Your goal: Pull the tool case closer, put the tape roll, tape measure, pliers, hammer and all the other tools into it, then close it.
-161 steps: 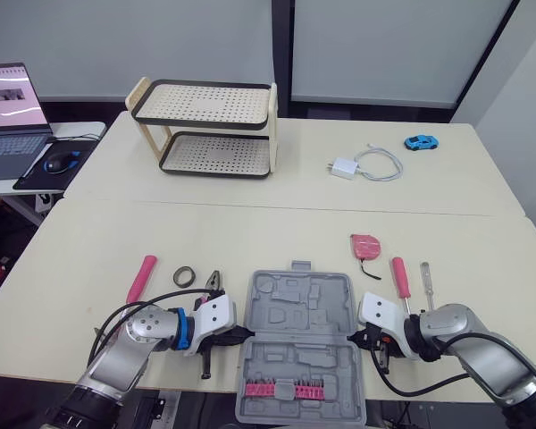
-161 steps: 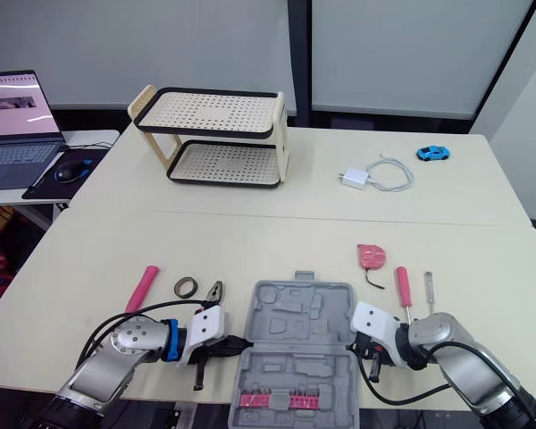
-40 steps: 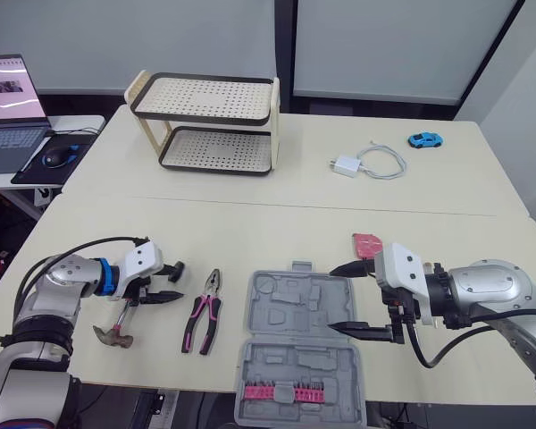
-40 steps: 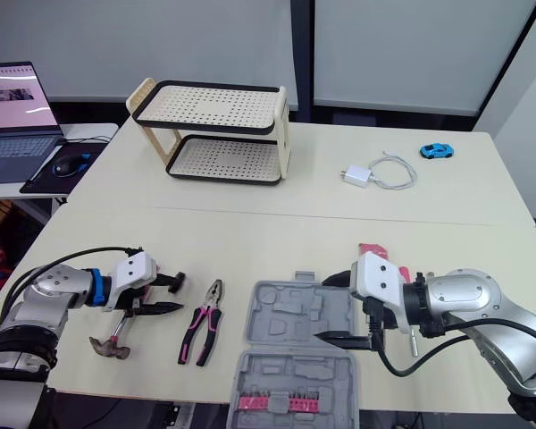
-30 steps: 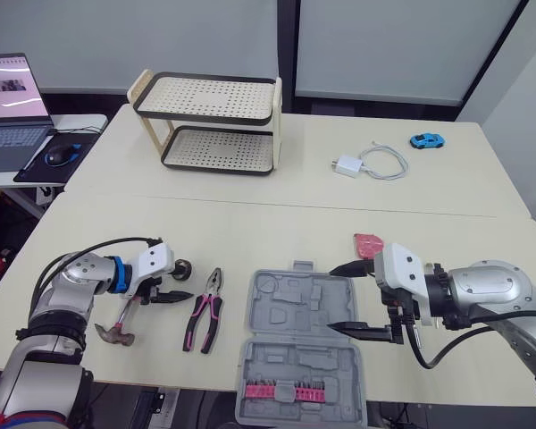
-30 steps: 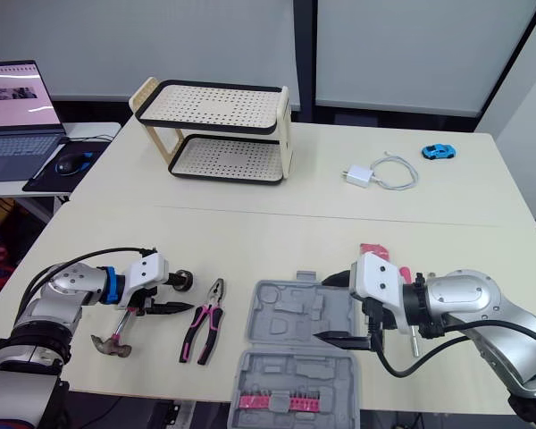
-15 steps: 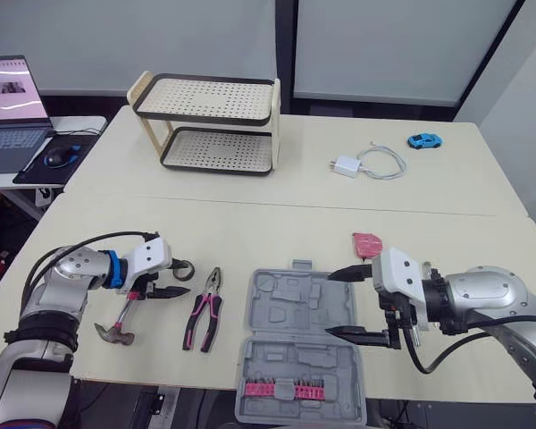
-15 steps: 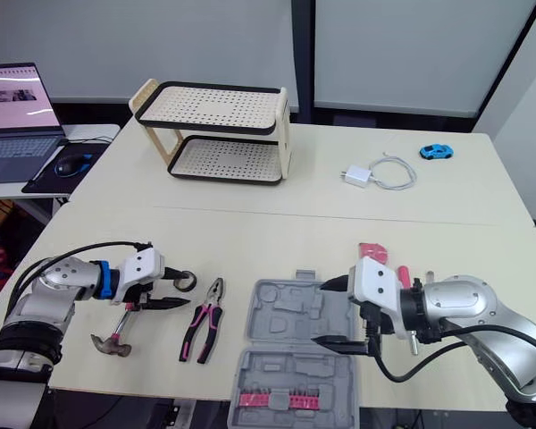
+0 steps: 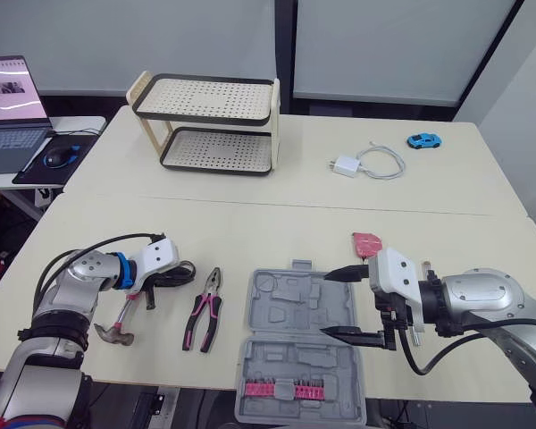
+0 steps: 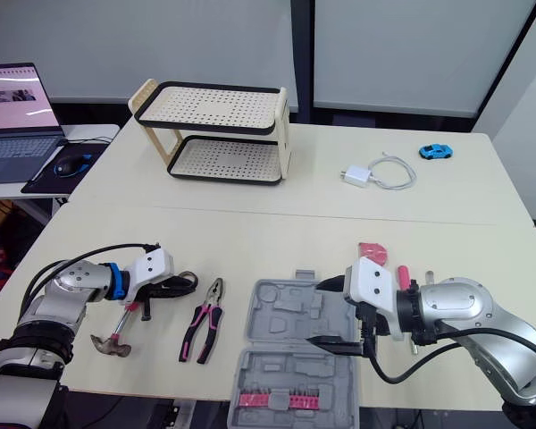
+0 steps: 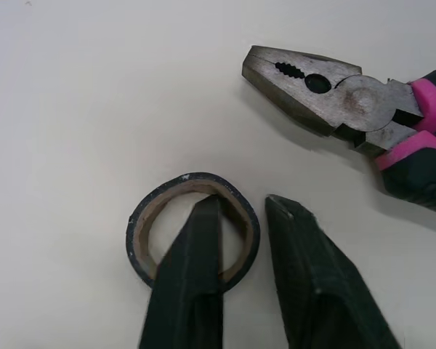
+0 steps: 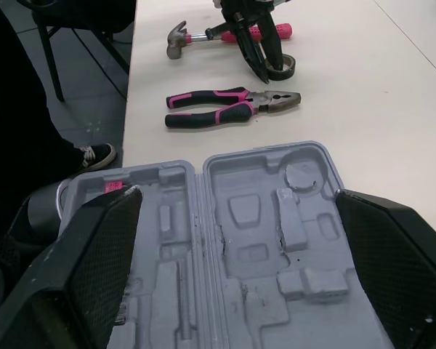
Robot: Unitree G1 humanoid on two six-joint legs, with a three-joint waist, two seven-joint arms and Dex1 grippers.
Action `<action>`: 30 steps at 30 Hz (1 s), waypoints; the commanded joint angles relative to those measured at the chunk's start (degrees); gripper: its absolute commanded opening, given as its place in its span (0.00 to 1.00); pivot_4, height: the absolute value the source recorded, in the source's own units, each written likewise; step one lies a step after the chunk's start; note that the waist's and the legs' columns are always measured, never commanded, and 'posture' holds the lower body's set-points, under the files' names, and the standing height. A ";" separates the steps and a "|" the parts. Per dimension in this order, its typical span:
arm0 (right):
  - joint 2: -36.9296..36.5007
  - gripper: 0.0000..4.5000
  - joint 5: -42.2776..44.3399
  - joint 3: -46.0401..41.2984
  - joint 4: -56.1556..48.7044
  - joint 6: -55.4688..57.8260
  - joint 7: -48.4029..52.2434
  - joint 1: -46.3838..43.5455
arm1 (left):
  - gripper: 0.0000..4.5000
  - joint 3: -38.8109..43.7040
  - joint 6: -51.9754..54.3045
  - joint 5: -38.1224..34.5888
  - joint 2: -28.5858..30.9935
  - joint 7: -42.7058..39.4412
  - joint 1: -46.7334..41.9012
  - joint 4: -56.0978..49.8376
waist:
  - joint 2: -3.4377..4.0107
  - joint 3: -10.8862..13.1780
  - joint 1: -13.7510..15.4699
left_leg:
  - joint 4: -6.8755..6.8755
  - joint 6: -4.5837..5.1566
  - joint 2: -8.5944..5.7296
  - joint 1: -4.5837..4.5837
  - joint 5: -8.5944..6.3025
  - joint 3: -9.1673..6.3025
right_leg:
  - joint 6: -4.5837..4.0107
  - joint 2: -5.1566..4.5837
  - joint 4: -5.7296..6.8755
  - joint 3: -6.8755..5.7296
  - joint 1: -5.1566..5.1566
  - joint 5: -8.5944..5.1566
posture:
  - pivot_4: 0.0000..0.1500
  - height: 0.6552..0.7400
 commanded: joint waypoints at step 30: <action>0.08 1.00 2.01 -6.64 -6.50 2.16 -10.01 8.60 | 0.01 -9.38 23.55 -10.80 -4.10 -8.06 4.63 -43.31 | 0.04 -0.02 -0.08 | 0.05 0.00 0.00 -0.07 0.00 0.03 | 0.00 0.05 0.07 0.09 -0.08 0.00 | 1.00 0.94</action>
